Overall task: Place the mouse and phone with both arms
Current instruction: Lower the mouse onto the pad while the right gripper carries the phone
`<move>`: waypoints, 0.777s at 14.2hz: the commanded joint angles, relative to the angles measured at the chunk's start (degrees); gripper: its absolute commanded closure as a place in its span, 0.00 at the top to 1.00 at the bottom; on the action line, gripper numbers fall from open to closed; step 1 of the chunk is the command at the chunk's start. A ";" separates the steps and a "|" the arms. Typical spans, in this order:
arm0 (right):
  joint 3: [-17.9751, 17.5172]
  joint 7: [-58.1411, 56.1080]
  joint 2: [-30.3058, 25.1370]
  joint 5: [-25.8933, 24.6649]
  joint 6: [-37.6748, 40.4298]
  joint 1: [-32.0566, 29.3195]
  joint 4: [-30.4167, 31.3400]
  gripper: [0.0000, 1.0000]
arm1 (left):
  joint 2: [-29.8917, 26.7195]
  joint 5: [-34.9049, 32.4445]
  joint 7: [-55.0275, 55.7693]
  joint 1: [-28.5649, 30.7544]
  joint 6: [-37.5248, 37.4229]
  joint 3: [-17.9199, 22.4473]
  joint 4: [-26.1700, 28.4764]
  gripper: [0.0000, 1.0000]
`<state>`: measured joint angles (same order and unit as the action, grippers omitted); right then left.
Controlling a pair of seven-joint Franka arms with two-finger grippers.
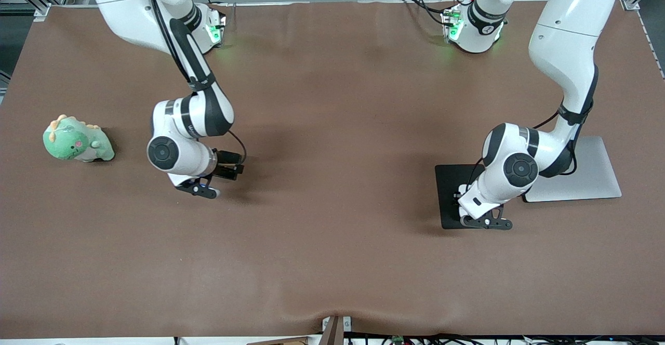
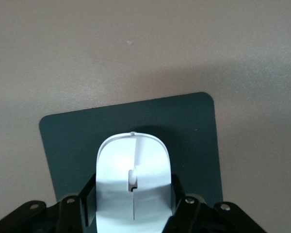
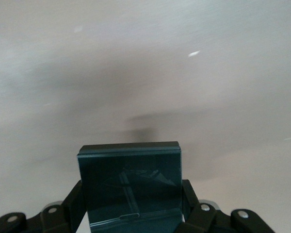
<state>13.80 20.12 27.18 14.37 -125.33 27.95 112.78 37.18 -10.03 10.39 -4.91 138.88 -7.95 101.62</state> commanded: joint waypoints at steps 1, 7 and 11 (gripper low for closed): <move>0.61 -6.29 -4.75 -1.36 0.35 -4.11 4.63 0.00 | 0.34 -1.39 -0.54 0.17 1.39 -0.23 0.95 0.00; 7.45 -19.90 -6.61 -2.24 -0.09 -7.12 9.03 0.00 | 1.31 -1.57 -2.72 0.70 1.48 -0.40 0.95 0.93; 13.26 -30.64 -6.35 -2.42 -2.19 -7.12 11.14 0.00 | 1.14 -1.48 -2.92 1.05 1.48 -0.58 0.86 1.00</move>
<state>25.46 -6.97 22.96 13.03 -125.98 20.82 121.33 38.57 -10.10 7.81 -4.58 139.48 -7.98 102.25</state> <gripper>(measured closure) 0.198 0.053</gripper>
